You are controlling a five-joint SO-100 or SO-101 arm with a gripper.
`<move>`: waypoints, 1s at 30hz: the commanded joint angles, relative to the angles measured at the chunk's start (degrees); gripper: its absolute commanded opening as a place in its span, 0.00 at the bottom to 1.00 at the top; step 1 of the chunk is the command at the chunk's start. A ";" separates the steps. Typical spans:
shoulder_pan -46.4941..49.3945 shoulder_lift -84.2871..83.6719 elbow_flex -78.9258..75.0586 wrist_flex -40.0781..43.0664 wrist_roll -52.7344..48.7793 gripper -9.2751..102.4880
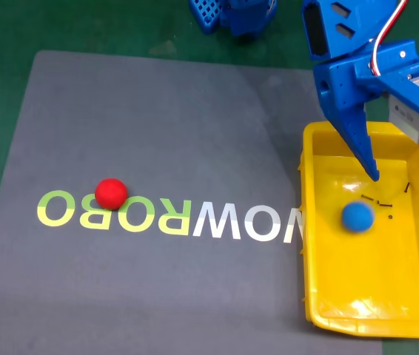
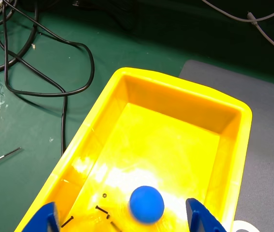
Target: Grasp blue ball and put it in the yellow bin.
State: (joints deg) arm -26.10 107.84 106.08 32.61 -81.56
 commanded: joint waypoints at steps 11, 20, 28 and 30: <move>0.79 1.67 -0.35 -1.14 -0.44 0.37; 2.64 9.84 6.24 -1.41 -2.11 0.36; 7.12 27.42 21.27 -0.62 -5.01 0.27; 8.61 32.34 24.79 1.14 -5.19 0.25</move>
State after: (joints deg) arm -19.60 132.54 129.02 32.87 -86.31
